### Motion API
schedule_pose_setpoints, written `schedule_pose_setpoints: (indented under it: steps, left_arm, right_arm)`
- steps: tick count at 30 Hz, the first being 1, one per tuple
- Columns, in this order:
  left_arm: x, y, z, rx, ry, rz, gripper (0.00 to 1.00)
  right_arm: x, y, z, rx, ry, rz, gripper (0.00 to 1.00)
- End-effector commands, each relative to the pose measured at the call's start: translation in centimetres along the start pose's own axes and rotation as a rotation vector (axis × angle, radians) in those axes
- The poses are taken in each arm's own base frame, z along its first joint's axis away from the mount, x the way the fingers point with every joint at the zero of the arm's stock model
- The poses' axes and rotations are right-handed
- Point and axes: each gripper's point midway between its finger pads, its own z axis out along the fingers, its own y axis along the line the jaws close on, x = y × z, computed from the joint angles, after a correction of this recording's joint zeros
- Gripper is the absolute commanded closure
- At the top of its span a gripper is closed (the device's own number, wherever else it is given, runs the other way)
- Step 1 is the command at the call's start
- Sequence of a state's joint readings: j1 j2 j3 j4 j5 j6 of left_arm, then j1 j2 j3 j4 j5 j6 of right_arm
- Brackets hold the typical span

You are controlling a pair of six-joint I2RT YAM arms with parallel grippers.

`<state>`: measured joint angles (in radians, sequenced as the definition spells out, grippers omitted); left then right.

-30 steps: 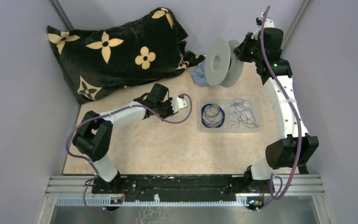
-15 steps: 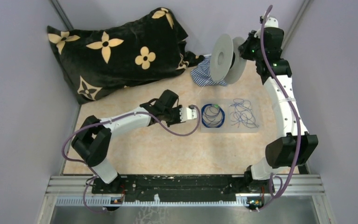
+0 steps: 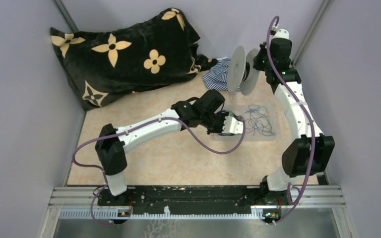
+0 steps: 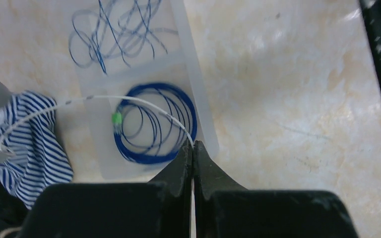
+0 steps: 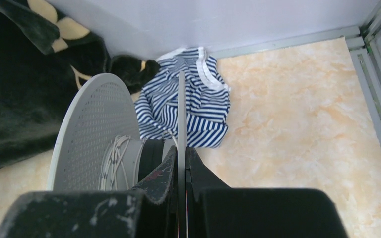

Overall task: Wrap the cables
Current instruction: Wrap the cable around the cable reel.

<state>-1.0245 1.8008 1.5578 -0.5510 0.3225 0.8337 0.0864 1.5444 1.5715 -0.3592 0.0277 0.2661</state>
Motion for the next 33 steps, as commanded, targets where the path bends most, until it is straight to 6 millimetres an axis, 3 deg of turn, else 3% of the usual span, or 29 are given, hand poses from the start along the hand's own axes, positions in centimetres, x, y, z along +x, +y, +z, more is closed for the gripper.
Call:
schedule_pose_setpoints:
  steps: [1,7,11,17,21,27,33]
  left_arm:
    - [-6.1,-0.8,-1.6,0.119,-0.142,-0.002,1.0]
    - [-11.6,1.7,-5.3,0.047,-0.291,-0.013,1.0]
    - [-12.8,4.3,-7.6,-0.045,-0.327,-0.057,1.0]
    - [-13.5,9.9,-12.3,-0.235,-0.395,-0.146,1.0]
    - [-13.2,13.4,-15.1,-0.351,-0.443,-0.211,1.0]
    - [-10.9,18.1,-18.3,-0.503,-0.48,-0.332,1.0]
    - [-8.5,21.0,-20.2,-0.602,-0.475,-0.379,1.0]
  right_arm:
    - [-3.6,2.1,-0.2,-0.04,-0.155,-0.025,1.0]
    - [-2.4,3.1,-0.3,-0.063,-0.145,-0.068,1.0]
    - [-1.5,3.8,-0.8,-0.089,-0.141,-0.097,1.0]
    - [0.3,5.1,-1.9,-0.137,-0.12,-0.167,1.0]
    - [2.1,6.1,-2.4,-0.169,-0.095,-0.213,1.0]
    - [4.4,7.3,-3.4,-0.205,-0.073,-0.282,1.0]
    - [5.5,8.8,-4.7,-0.302,-0.062,-0.332,1.0]
